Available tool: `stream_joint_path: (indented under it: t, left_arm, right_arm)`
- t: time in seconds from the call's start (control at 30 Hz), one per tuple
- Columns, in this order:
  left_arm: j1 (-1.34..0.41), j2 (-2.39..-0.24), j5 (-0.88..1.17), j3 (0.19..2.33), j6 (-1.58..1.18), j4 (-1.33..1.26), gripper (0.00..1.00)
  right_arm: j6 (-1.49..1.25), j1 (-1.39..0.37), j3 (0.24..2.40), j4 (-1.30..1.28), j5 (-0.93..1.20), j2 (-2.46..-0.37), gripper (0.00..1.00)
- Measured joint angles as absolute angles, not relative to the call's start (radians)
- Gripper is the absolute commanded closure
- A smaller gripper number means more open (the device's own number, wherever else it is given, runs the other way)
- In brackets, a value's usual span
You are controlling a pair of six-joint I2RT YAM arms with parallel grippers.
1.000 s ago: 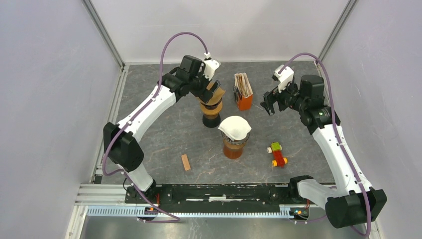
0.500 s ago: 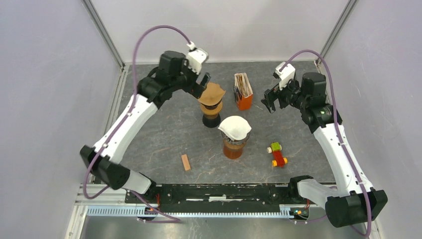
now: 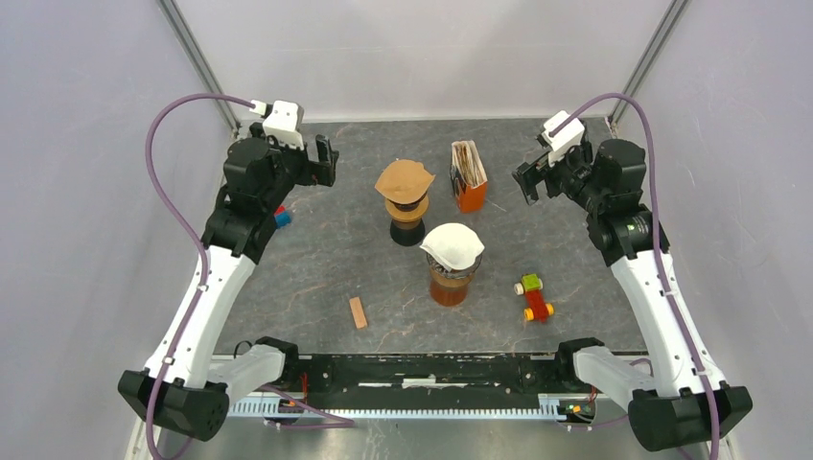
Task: Place the coffee filter in the dripper
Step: Reset both arms
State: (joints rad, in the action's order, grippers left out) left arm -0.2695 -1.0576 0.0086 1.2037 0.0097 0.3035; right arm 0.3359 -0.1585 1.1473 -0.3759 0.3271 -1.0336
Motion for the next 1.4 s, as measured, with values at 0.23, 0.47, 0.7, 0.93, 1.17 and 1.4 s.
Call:
stream_joint_path:
  t: [0.23, 0.47, 0.7, 0.93, 1.17, 1.4]
  left_arm:
    - [-0.261, -1.033, -0.003, 1.15, 0.002, 0.249, 0.0]
    - [-0.261, -0.995, 0.006, 1.145, 0.0, 0.231, 0.0]
    - [-0.261, -0.991, 0.033, 1.145, -0.004, 0.236, 0.0]
    - [-0.261, -0.991, 0.062, 1.145, -0.004, 0.238, 0.0]
    - [-0.261, -0.992, 0.08, 1.145, -0.004, 0.238, 0.0]
    - [-0.261, -0.994, 0.082, 1.145, -0.004, 0.238, 0.0]
  right_arm:
    - [0.348, -0.159, 1.148, -0.356, 0.312, -1.02, 0.02]
    - [0.349, -0.159, 1.148, -0.355, 0.313, -0.997, 0.02]
    - [0.354, -0.159, 1.148, -0.355, 0.318, -0.994, 0.02]
    - [0.357, -0.159, 1.148, -0.355, 0.328, -0.994, 0.02]
    - [0.364, -0.159, 1.148, -0.356, 0.34, -0.994, 0.02]
    - [0.364, -0.159, 1.148, -0.356, 0.349, -0.994, 0.02]
